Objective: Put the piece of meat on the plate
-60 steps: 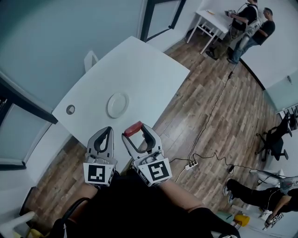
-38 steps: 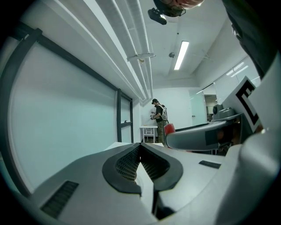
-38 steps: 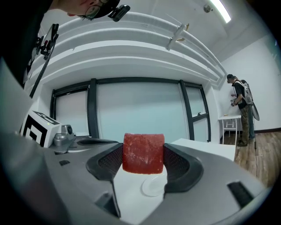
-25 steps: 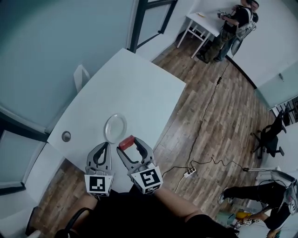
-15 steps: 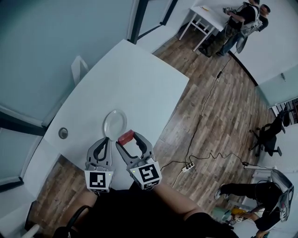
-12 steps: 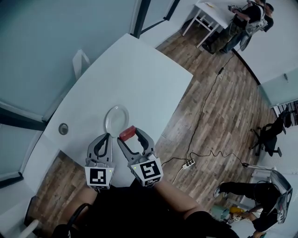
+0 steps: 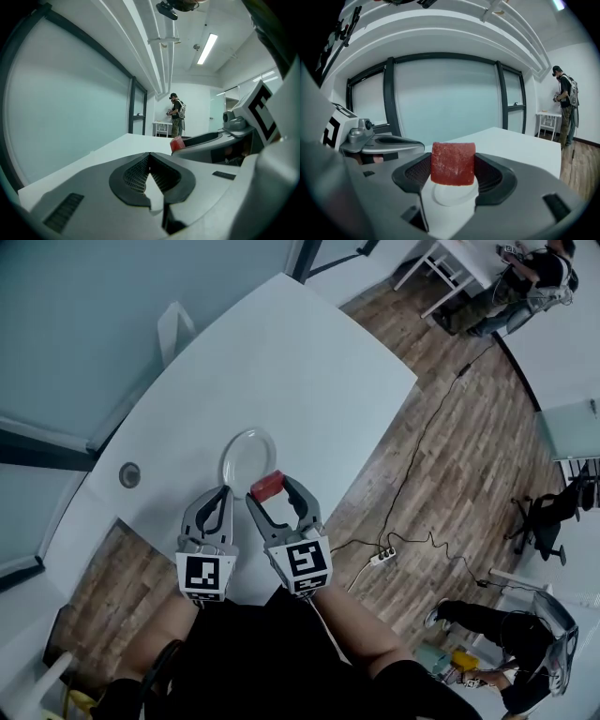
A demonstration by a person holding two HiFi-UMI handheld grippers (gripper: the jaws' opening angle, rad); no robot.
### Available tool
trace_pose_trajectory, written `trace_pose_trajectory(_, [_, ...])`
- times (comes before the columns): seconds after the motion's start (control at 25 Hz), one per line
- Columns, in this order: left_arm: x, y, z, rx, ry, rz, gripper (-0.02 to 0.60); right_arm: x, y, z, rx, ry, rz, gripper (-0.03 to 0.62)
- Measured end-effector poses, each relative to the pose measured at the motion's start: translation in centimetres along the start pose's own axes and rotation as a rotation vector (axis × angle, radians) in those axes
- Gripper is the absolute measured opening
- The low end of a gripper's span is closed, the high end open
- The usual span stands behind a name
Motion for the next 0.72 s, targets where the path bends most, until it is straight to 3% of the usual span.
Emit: trace_pose_trajectory(0.72, [1.0,-2.4,-3.6,0.081,0.028,0.005,0.003,-1.8,-6.2,-3.8,0.189,0.011,-0.004,0.288])
Point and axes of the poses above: the fingertips, and each gripper's own axes: y backward along the fingers, x to its left, z out of its top, the point moved 9 cm from there along y, backward along the fingers, and after that the axes turned 8 degrees about -y, right-handed, at the moved point
